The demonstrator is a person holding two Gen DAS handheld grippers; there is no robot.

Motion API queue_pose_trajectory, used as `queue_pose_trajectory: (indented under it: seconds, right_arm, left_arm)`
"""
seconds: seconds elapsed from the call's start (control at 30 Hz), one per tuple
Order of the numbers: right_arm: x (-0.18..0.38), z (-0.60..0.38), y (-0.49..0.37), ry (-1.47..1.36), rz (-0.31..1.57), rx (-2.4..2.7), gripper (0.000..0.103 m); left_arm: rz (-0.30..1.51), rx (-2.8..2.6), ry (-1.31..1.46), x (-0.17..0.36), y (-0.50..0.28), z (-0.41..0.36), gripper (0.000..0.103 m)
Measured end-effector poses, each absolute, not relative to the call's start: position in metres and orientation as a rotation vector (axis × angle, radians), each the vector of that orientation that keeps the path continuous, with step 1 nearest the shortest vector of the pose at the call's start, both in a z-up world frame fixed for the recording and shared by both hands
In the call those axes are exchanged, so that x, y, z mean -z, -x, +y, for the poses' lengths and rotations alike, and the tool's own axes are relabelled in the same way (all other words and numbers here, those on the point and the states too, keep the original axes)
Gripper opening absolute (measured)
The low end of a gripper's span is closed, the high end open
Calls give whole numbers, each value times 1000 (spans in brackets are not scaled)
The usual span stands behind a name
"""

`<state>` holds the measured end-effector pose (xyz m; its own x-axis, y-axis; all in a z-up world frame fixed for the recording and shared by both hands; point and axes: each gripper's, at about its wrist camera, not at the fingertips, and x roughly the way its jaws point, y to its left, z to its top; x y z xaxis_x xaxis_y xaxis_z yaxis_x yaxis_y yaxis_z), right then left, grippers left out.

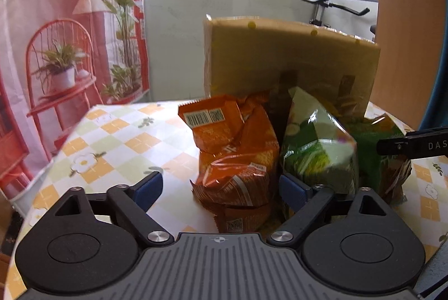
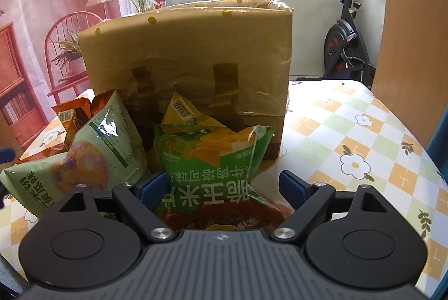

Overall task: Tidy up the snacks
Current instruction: 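Move the left tool to the orange chip bag while the right tool approaches the green chip bag, then close the left gripper on the orange bag while the right gripper closes on the green bag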

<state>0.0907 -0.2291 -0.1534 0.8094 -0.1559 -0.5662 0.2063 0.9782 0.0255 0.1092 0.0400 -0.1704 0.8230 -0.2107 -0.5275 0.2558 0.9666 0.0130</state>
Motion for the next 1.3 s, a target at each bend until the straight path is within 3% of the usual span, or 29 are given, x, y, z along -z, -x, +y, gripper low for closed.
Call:
queue_pose_trajectory:
  seconds: [0.2,0.3,0.63,0.77,1.2,1.3]
  right_arm:
    - [158,-225,-100,-80,610,170,88]
    - [163,-227,-103,-94,621,166,88]
    - [170,-234,-106,-134,633,169,86]
    - [172,-234,-106,-133,632,167,86]
    - [178,-229,-103,-128,606,169,84]
    - [177,-229,-99,-141,589,168,77]
  left_arm:
    - [581,257,-44,181,-119,47,85]
    - [603,269,-12,186,-126,49,78]
    - [604,326,-5,195,-133,36,77]
    - [589,314,-5,198,-130,37,65]
    - [517,226,2,186,-111,38,63]
    - [501,214,9,182,-107,39,63]
